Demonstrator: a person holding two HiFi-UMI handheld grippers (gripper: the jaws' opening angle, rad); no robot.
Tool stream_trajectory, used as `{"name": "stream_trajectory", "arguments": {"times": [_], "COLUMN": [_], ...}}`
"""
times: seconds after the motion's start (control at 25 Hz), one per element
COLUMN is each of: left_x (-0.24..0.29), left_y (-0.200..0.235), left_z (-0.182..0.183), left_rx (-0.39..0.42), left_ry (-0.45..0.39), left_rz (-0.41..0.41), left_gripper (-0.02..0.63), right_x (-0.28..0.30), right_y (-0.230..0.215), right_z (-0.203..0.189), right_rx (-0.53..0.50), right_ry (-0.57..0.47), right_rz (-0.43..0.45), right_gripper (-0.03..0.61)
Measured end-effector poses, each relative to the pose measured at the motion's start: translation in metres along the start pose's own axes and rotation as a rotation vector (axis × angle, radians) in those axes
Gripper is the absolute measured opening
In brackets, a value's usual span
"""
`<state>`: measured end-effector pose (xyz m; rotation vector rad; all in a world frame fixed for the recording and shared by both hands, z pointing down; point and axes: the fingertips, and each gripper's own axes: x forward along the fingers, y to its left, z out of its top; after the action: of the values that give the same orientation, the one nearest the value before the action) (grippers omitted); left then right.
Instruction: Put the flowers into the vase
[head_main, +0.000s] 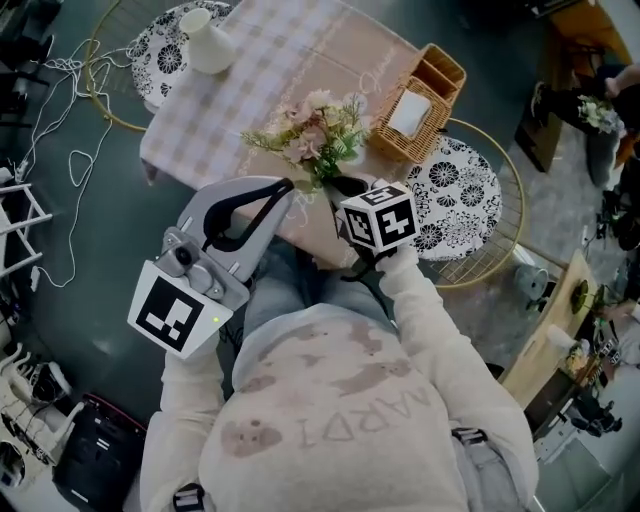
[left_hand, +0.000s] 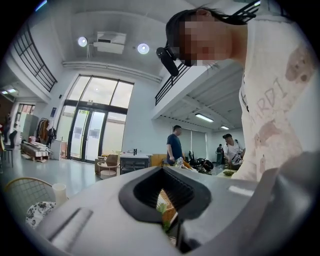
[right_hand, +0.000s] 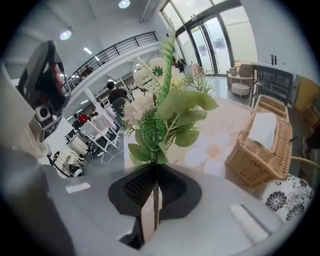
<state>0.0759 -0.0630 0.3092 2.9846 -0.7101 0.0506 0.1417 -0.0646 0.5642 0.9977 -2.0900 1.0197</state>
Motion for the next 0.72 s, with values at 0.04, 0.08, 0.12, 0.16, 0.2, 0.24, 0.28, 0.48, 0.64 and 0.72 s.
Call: {"name": "stream_trajectory", "arguments": {"times": [0.04,0.08,0.12,0.16,0.2,0.24,0.28,0.48,0.64,0.72], "left_x": [-0.003,-0.005,-0.007,-0.009,-0.011,-0.012,-0.014,-0.023,-0.033,-0.037], "left_y": [-0.004,-0.008,-0.012,-0.017,-0.021,-0.025,-0.030,-0.050,-0.064,-0.068], "left_z": [0.003,0.006,0.008,0.011,0.013,0.014,0.015,0.023,0.029,0.031], "left_rx": [0.008,0.016,0.025,0.036,0.048,0.060,0.070,0.105,0.120,0.120], "left_ry": [-0.003,-0.005,-0.008,-0.010,-0.011,-0.010,-0.009,-0.013,-0.034,-0.039], "left_rz": [0.011,0.023,0.034,0.046,0.058,0.069,0.081,0.138,0.188,0.212], "left_gripper": [0.001,0.001,0.001,0.001,0.001,0.001,0.001,0.001,0.001,0.001], "right_x": [-0.009,-0.019,-0.029,-0.038,-0.048,-0.058,-0.068,-0.113,-0.142,-0.154], "right_y": [0.006,0.011,0.017,0.022,0.028,0.034,0.039,0.070,0.096,0.107], "right_z": [0.008,0.016,0.023,0.031,0.037,0.043,0.049,0.069,0.080,0.084], "right_rx": [-0.019,-0.038,-0.054,-0.066,-0.077,-0.091,-0.108,-0.209,-0.292,-0.319], "right_ry": [-0.040,-0.081,-0.122,-0.165,-0.206,-0.246,-0.283,-0.439,-0.548,-0.590], "right_rz": [0.007,0.014,0.022,0.033,0.044,0.054,0.061,0.106,0.148,0.169], "right_gripper": [0.035,0.035,0.035,0.035,0.035,0.035,0.035,0.035,0.035,0.035]}}
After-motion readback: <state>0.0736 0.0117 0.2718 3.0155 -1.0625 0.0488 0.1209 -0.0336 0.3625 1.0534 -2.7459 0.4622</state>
